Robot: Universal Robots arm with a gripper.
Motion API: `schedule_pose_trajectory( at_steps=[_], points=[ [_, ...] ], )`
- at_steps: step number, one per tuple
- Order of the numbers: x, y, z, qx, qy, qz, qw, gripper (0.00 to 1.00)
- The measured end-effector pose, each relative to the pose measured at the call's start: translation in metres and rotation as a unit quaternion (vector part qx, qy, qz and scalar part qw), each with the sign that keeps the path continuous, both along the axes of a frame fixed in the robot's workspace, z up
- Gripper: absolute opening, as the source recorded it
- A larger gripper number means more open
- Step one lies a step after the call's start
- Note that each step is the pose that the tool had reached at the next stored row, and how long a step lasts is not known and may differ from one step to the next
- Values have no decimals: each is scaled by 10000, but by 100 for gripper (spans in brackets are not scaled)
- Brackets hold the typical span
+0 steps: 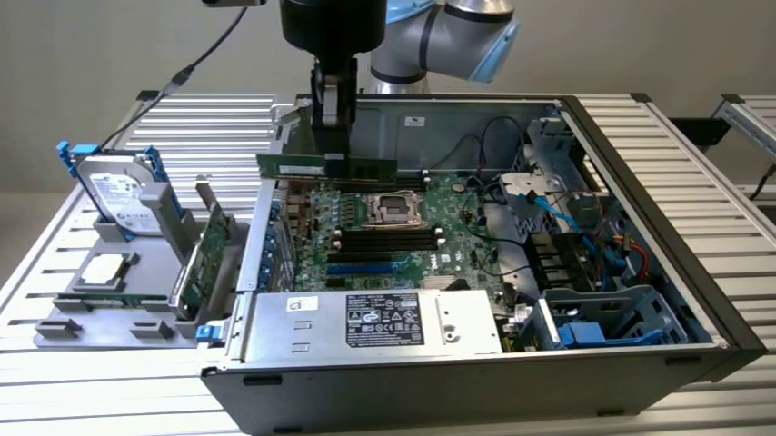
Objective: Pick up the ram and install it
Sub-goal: 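Pick up the ram and move it above insertion slot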
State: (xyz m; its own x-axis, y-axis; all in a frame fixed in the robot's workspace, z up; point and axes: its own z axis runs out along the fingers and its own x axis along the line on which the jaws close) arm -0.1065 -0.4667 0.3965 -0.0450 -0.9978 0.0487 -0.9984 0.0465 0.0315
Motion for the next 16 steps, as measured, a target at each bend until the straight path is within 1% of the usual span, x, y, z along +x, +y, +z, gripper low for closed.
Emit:
schedule_pose_trajectory(
  at_steps=[9, 16],
  points=[
    [109, 67, -3, 0, 0, 64, 10000, 15],
    [246, 96, -3, 0, 0, 106, 9999, 15]
  ],
)
